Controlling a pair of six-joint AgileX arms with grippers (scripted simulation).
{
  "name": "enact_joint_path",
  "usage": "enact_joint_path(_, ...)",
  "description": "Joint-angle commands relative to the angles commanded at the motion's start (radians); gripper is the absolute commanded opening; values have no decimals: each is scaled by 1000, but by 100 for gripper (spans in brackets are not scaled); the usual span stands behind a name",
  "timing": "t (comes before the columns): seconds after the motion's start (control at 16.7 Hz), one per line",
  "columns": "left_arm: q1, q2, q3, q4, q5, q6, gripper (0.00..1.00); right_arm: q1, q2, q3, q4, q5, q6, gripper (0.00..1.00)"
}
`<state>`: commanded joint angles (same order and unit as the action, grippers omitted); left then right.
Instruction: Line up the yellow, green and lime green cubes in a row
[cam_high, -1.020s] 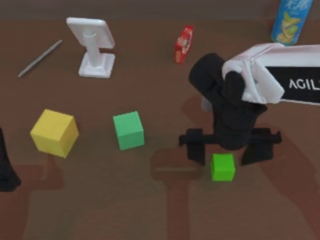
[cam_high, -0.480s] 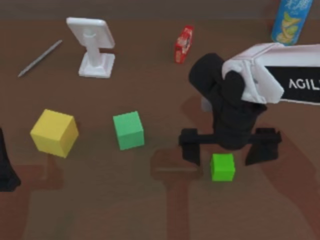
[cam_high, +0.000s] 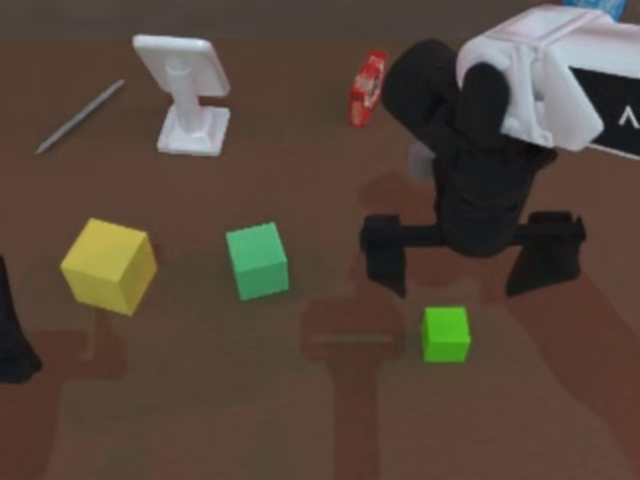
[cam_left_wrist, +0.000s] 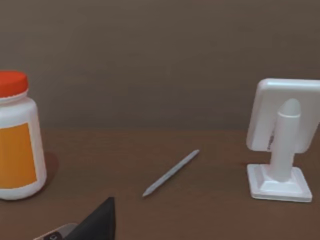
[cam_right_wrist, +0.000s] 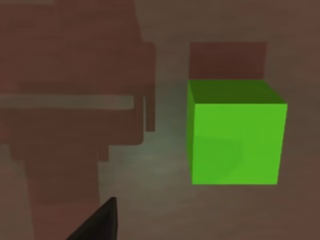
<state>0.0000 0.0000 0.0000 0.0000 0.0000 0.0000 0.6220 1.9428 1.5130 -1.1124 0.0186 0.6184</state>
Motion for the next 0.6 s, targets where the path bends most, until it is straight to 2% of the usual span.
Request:
enact_joint_path(0.36,-4,10,10,-7,1,5,100,-3,-11,-6,2,0,-4,100)
enact_joint_path(0.6,-47,153,151,-104,4,67,100,13,-150,-124,80,-6,-52,100)
